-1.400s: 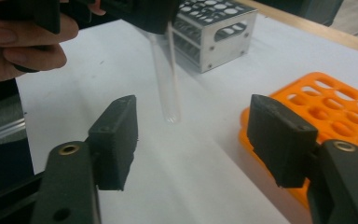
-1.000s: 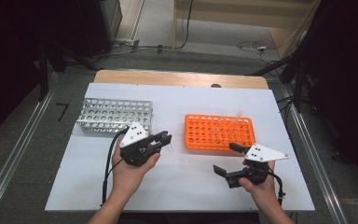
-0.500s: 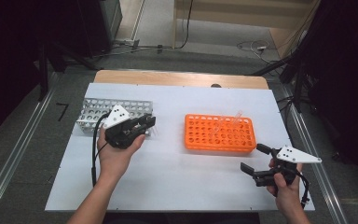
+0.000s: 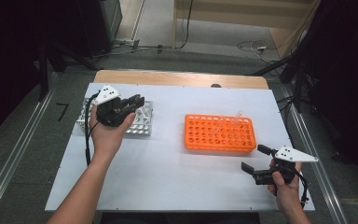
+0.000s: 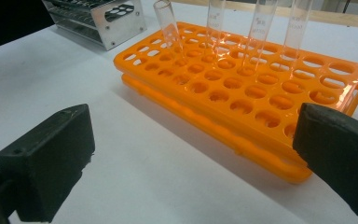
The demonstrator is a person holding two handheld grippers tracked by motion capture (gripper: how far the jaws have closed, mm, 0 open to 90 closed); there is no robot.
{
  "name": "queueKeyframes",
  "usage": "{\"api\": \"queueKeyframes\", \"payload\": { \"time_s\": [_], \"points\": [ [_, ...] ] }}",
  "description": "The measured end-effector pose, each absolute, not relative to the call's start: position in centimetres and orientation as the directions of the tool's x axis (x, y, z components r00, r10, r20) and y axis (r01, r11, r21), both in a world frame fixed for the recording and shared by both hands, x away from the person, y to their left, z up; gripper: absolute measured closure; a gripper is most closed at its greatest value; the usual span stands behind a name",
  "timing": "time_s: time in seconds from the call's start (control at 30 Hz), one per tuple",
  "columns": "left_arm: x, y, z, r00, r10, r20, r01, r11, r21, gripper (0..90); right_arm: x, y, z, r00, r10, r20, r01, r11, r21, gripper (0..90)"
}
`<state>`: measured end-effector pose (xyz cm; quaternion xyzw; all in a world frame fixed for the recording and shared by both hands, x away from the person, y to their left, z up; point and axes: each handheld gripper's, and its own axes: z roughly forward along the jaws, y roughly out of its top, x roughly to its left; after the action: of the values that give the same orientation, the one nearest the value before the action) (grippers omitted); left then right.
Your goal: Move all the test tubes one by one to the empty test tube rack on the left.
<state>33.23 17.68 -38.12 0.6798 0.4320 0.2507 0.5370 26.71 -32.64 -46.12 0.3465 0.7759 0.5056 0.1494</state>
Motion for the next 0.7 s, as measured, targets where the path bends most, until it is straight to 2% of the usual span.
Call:
{"api": "queueKeyframes", "payload": {
  "time_s": [0.33,0.7],
  "points": [
    [36.6,17.8,-37.7,0.457,0.882,-0.116,0.311,-0.036,0.950,76.9,26.8,-32.4,-46.4,-0.718,0.686,0.117,0.392,0.259,0.883,0.0],
    [39.3,17.5,-39.5,0.411,0.904,-0.119,0.353,-0.038,0.935,76.9,26.8,-32.6,-46.5,-0.714,0.689,0.125,0.399,0.254,0.881,0.0]
  ]
}}
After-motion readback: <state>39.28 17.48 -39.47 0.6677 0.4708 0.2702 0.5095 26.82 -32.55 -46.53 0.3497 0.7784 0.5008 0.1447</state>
